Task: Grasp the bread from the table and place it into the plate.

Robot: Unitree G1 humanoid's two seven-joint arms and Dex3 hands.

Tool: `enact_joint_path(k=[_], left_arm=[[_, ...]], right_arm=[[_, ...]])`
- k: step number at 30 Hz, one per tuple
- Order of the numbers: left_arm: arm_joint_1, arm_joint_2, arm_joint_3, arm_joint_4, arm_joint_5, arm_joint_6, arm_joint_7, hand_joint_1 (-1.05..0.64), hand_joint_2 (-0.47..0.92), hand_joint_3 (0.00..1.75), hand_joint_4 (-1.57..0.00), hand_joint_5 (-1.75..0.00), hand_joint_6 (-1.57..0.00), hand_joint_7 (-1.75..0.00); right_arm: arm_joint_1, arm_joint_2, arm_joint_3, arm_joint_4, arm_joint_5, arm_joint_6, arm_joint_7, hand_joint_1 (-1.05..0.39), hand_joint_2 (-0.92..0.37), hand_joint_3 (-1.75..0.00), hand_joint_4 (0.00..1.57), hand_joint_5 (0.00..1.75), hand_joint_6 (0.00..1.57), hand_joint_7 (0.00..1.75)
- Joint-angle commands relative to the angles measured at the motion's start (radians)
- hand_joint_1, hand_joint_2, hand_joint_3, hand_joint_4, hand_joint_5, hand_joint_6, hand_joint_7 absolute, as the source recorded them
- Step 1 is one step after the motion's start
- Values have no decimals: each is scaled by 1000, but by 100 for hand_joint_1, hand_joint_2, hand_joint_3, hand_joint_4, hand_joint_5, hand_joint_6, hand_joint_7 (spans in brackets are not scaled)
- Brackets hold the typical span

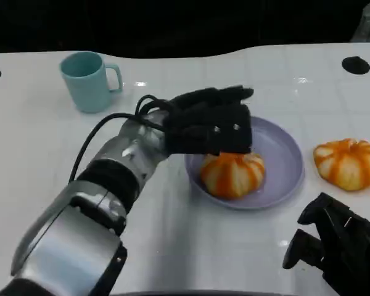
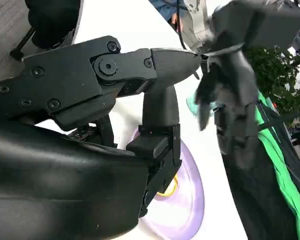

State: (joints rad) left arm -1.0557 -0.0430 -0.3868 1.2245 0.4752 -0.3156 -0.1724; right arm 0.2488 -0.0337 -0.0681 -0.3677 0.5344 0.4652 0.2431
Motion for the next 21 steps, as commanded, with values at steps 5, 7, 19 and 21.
enact_joint_path(k=[5, 7, 19, 21], left_arm=[[345, -51, 421, -355, -610, 83, -241, -60, 92, 32, -24, -86, -51, -11], [413, -66, 446, -480, -683, 168, -255, -60, 92, 33, -23, -93, -53, -11], [768, -96, 499, -1111, -984, 657, -178, -60, 92, 58, -58, -160, -56, -126], [842, -117, 522, -1222, -1055, 770, -112, -60, 92, 53, -59, -169, -54, -137]], right_arm=[[8, -9, -11, -17, 11, 5, -6, -49, -92, -27, 67, 175, 54, 159], [8, -10, -11, -17, 12, 4, -2, -49, -92, -28, 67, 175, 54, 159], [5, -8, -14, -34, 22, 30, -20, -49, -92, -28, 66, 175, 53, 159], [8, -9, -12, -39, 21, 31, -22, -50, -92, -28, 66, 175, 53, 159]])
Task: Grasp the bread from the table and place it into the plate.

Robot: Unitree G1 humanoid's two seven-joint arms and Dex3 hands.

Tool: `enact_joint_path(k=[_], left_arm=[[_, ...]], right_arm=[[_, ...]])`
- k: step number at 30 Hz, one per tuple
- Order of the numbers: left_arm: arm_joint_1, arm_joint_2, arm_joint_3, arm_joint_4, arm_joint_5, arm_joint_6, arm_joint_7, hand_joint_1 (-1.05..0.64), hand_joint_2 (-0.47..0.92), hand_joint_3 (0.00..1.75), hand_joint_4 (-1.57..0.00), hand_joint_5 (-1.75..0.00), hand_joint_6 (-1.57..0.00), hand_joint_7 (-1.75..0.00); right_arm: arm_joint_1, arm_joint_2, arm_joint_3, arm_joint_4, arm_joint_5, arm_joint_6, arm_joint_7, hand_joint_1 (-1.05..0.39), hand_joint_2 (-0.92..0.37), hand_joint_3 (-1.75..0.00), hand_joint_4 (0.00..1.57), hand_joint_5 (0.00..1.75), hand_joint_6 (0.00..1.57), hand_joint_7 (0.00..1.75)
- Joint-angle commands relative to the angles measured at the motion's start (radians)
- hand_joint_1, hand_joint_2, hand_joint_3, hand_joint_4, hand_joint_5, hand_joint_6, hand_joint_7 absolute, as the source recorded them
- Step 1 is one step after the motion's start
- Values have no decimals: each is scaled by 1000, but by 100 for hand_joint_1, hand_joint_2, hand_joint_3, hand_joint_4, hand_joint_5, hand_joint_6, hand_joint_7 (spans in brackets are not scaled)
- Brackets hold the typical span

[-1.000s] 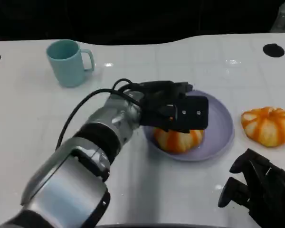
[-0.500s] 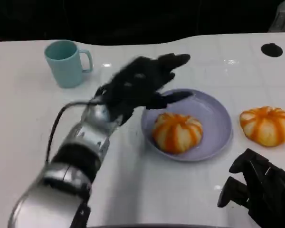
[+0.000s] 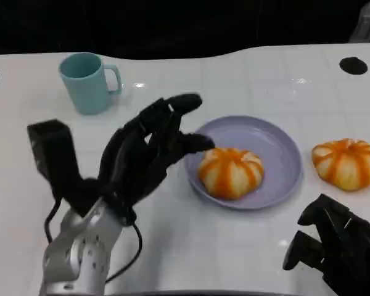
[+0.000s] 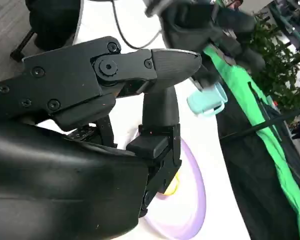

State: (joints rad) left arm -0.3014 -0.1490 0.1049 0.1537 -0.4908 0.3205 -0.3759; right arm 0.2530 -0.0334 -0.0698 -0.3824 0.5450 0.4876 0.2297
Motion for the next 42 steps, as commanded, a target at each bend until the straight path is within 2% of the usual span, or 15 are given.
enact_joint_path(k=[1, 5, 8, 10, 12, 19, 31, 36, 42], left_arm=[[120, -20, 42, -198, -126, 185, 124, -59, 92, 51, -59, -172, -54, -141], [218, -23, 47, -330, -179, 285, 207, -57, 92, 53, -71, -175, -54, -156], [262, -18, 47, -367, -192, 300, 217, -57, 92, 55, -74, -175, -54, -159], [314, -7, 45, -395, -192, 293, 205, -55, 92, 57, -75, -175, -50, -171], [347, -3, 44, -411, -196, 292, 208, -54, 92, 56, -76, -175, -51, -174], [418, -3, 43, -435, -199, 304, 239, -53, 92, 54, -79, -175, -55, -175], [412, -1, 45, -403, -176, 274, 249, -54, 92, 46, -81, -175, -57, -175], [406, 13, 35, -366, -165, 234, 205, -54, 92, 46, -82, -175, -59, -175], [409, 12, 24, -355, -167, 221, 212, -54, 92, 44, -83, -175, -60, -175]], right_arm=[[6, -10, -10, -26, 10, 9, -10, -50, -92, -28, 66, 175, 52, 159], [9, -10, -7, -32, 9, 6, -12, -49, -92, -29, 65, 175, 52, 159], [9, -11, -8, -31, 8, 6, -13, -49, -92, -29, 65, 175, 52, 159], [7, -12, -8, -29, 10, 6, -11, -49, -92, -30, 65, 175, 52, 159], [7, -13, -9, -29, 13, 8, -9, -49, -92, -30, 65, 175, 52, 159], [6, -16, -12, -35, 11, 13, -14, -50, -92, -30, 66, 175, 52, 159], [-2, -12, -31, -16, 21, 4, -5, -50, -91, -26, 67, 175, 54, 156], [-2, -11, -37, -4, 13, -9, 3, -51, -92, -22, 68, 175, 59, 151], [-2, -18, -37, 8, 2, -26, 15, -52, -92, -25, 66, 175, 57, 155]])
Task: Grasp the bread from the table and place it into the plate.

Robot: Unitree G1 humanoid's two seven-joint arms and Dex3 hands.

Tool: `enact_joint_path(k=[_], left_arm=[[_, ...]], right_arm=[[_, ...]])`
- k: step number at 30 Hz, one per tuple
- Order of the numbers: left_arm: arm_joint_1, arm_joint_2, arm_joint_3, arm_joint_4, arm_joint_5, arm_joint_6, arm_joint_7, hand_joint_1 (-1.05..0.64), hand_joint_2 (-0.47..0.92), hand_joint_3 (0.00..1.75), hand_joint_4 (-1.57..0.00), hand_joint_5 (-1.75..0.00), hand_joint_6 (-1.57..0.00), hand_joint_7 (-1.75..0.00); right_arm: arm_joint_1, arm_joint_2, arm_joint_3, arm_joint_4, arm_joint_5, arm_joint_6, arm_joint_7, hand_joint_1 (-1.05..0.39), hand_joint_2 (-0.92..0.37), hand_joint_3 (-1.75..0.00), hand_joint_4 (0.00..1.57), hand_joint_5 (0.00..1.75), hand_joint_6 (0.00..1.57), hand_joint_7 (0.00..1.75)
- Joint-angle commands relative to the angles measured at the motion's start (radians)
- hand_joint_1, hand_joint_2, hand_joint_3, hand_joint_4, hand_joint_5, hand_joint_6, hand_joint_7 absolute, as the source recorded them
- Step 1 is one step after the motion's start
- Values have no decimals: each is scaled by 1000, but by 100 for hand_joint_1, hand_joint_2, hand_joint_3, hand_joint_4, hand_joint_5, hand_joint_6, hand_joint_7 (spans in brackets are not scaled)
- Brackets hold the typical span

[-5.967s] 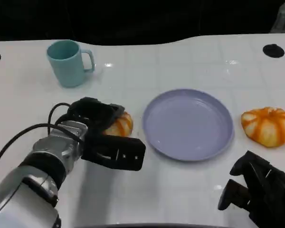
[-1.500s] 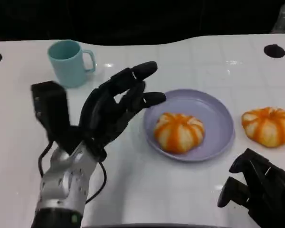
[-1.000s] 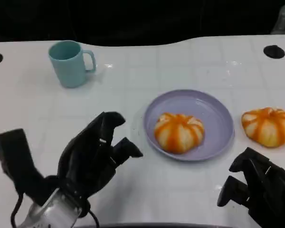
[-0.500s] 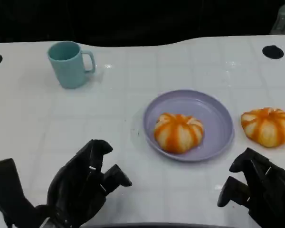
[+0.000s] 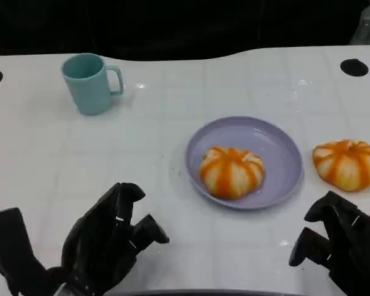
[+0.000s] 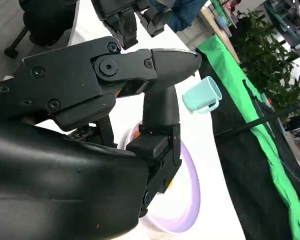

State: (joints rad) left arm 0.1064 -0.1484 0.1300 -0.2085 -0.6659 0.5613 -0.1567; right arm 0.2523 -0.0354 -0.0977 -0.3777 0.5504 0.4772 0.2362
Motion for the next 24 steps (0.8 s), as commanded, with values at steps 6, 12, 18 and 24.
enact_joint_path(k=[6, 12, 18, 24], left_arm=[[-9, 16, 3, 23, 3, -23, -12, -54, 92, 45, -86, -175, -61, -175], [-17, 21, 10, 29, 0, -19, -10, -54, 92, 46, -86, -175, -61, -175], [-25, 17, 16, 35, -3, -16, -1, -54, 92, 45, -86, -175, -61, -175], [-22, 13, 13, 28, -2, -10, 6, -53, 92, 45, -85, -175, -59, -175]], right_arm=[[0, -9, -4, -3, -21, -11, -9, -51, -92, -29, 65, 175, 53, 161], [-8, -3, -1, 11, -24, -20, -6, -52, -92, -28, 66, 175, 53, 162], [-16, -1, -3, 16, -14, -16, -6, -53, -91, -26, 67, 175, 56, 159], [-14, 0, -7, 12, -6, -10, -9, -52, -92, -24, 67, 175, 57, 157]])
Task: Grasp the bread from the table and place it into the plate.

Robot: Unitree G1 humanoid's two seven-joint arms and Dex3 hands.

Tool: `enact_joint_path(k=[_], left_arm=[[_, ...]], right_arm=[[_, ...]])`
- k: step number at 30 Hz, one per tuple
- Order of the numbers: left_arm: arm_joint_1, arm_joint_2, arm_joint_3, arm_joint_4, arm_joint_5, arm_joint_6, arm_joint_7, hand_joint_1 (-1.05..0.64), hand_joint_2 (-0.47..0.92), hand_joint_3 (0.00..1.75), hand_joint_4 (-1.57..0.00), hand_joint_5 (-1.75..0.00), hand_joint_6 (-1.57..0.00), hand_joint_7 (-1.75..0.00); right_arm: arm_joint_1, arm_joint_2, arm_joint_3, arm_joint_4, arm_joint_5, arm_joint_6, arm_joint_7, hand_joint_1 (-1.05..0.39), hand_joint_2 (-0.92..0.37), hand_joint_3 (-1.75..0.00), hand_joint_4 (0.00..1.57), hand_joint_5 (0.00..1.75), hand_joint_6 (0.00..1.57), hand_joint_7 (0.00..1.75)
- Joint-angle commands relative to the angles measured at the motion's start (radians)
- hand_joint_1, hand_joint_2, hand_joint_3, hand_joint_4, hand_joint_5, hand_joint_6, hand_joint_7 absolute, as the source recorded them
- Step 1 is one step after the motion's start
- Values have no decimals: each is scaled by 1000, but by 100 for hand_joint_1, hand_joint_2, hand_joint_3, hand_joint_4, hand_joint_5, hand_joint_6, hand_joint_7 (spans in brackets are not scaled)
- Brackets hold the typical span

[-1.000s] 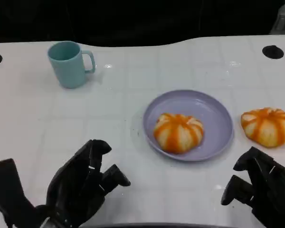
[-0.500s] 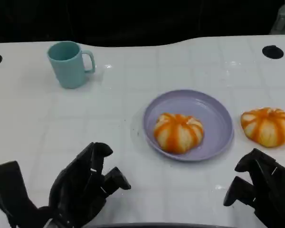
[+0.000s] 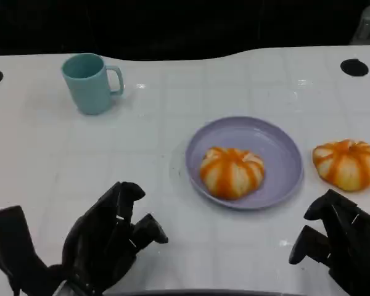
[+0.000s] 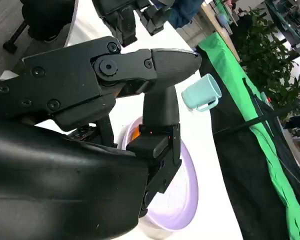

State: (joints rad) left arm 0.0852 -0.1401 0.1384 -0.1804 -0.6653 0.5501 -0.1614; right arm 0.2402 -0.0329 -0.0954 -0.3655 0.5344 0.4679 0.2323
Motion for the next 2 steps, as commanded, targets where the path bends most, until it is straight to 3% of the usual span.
enact_joint_path(k=[1, 2], left_arm=[[-1, 6, 5, -1, -4, 3, 10, -53, 92, 46, -85, -175, -59, -175], [-2, 7, 7, 0, -6, 5, 8, -53, 92, 47, -85, -175, -59, -175]], right_arm=[[-1, -3, -8, 2, 7, -6, -2, -52, -92, -25, 67, 175, 57, 157], [-1, -4, -6, 1, 3, -5, -4, -52, -92, -25, 67, 175, 56, 158]])
